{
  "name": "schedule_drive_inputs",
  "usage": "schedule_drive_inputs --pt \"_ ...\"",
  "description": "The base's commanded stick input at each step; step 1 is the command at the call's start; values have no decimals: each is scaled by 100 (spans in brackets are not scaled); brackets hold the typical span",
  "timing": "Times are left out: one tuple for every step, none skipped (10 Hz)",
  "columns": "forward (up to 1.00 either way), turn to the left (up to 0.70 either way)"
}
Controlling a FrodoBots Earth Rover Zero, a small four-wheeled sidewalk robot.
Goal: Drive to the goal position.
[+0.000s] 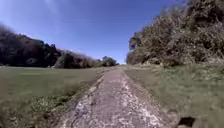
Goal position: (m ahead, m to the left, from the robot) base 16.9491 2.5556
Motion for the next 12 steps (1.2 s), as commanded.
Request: schedule_drive_inputs --pt "85 0" --pt "85 0" --pt "85 0" --pt "85 0" --pt "85 0" --pt "85 0" --pt "85 0" --pt "85 0" --pt "85 0" --pt "85 0" --pt "85 0" --pt "85 0"
